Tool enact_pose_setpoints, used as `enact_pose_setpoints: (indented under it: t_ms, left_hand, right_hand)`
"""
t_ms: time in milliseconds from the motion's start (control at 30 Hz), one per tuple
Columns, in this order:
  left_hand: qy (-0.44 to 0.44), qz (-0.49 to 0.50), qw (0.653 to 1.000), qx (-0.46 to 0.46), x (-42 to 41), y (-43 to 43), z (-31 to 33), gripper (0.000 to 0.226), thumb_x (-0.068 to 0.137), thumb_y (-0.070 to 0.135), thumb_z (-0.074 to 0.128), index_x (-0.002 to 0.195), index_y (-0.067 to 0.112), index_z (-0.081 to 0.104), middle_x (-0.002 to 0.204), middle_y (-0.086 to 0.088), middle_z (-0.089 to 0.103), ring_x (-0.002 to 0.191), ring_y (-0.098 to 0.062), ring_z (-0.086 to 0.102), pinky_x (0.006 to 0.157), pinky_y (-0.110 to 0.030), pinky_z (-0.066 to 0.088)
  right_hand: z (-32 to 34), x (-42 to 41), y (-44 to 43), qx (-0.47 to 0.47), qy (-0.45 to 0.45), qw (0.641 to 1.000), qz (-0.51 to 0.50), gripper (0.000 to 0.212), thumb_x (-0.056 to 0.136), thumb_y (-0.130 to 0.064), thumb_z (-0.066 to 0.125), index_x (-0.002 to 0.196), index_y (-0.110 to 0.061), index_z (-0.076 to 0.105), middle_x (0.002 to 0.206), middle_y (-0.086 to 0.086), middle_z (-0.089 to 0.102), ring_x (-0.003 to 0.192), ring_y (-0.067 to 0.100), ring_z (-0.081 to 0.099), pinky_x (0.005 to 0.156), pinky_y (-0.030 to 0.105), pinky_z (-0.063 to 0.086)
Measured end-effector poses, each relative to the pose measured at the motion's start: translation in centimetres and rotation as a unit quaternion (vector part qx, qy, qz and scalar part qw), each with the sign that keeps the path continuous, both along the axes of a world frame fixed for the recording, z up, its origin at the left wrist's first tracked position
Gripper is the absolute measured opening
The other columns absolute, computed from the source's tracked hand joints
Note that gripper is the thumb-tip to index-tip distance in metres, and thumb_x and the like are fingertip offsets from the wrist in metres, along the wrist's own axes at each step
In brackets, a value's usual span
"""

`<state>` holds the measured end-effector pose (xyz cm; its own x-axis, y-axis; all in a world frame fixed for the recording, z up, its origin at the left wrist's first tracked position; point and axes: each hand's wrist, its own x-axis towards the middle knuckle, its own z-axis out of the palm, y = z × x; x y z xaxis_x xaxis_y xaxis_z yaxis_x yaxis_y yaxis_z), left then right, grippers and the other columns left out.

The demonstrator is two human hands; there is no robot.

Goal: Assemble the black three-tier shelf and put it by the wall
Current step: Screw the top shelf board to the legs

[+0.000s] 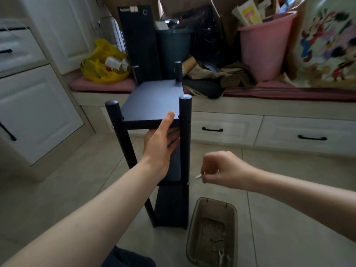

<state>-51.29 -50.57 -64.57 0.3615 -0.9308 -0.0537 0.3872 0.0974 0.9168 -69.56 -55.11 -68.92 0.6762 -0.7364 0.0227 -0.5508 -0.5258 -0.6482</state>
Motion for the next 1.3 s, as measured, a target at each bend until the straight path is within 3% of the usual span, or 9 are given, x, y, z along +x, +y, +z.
enact_pose_setpoints:
  t_ms: [133,267,367,467,633,833,1300]
  left_hand:
    - [0.013,0.022,1.0,-0.01,-0.3,-0.2,-0.2,0.047,0.096,0.034,0.064,0.133,0.004,0.061,0.106,-0.009,0.075,0.096,-0.02,0.074,0.082,-0.032,0.055]
    - [0.008,0.006,1.0,-0.016,0.1,-0.2,-0.2,0.047,0.097,0.035,0.063,0.131,0.003,0.062,0.115,-0.014,0.074,0.102,-0.024,0.073,0.081,-0.03,0.058]
    - [0.008,-0.01,1.0,-0.02,0.4,-0.3,-0.2,0.048,0.095,0.035,0.065,0.131,0.003,0.062,0.115,-0.012,0.074,0.104,-0.024,0.073,0.086,-0.032,0.056]
    - [0.011,-0.03,0.999,-0.036,0.9,-0.5,-0.2,0.049,0.092,0.031,0.066,0.131,0.001,0.061,0.116,-0.015,0.073,0.108,-0.027,0.072,0.089,-0.032,0.059]
    - [0.017,-0.043,0.997,-0.067,1.5,-0.6,0.1,0.056,0.087,0.027,0.068,0.131,-0.006,0.058,0.119,-0.023,0.07,0.11,-0.033,0.07,0.09,-0.033,0.058]
    - [0.043,-0.049,0.994,-0.083,1.4,-0.8,0.4,0.062,0.083,0.026,0.069,0.131,-0.011,0.055,0.121,-0.03,0.067,0.109,-0.036,0.07,0.085,-0.031,0.058]
    - [0.026,-0.056,0.997,-0.056,1.5,-0.7,0.4,0.064,0.08,0.033,0.071,0.13,-0.005,0.06,0.118,-0.02,0.072,0.109,-0.029,0.071,0.083,-0.026,0.058]
  right_hand:
    - [2.6,-0.4,1.0,0.042,-0.185,0.981,-0.036,0.023,0.074,-0.015,0.086,0.074,-0.024,0.065,0.076,-0.005,0.073,0.071,0.008,0.07,0.065,0.02,0.054]
    - [4.0,-0.3,1.1,0.025,-0.286,0.957,-0.049,0.027,0.074,-0.01,0.085,0.07,-0.023,0.062,0.076,-0.003,0.072,0.071,0.016,0.07,0.061,0.02,0.051]
    - [4.9,0.1,1.0,0.025,-0.345,0.936,-0.062,0.023,0.076,-0.01,0.083,0.072,-0.019,0.062,0.076,0.002,0.072,0.071,0.027,0.068,0.062,0.035,0.054]
    - [5.5,0.8,0.8,0.017,-0.384,0.921,-0.065,0.025,0.076,-0.009,0.083,0.071,-0.02,0.061,0.077,0.004,0.072,0.07,0.016,0.069,0.062,0.023,0.054]
    - [6.1,1.8,0.6,0.009,-0.398,0.915,-0.067,0.025,0.075,-0.009,0.084,0.072,-0.018,0.061,0.075,0.003,0.071,0.069,0.018,0.068,0.062,0.018,0.051]
    - [6.1,2.1,0.9,-0.012,-0.386,0.92,-0.066,0.026,0.074,-0.011,0.085,0.071,-0.022,0.062,0.073,-0.002,0.07,0.063,0.007,0.064,0.058,0.013,0.046]
    - [5.3,2.2,0.9,-0.007,-0.363,0.927,-0.09,0.022,0.072,-0.011,0.085,0.071,-0.017,0.064,0.07,0.002,0.07,0.061,0.009,0.065,0.056,0.013,0.046]
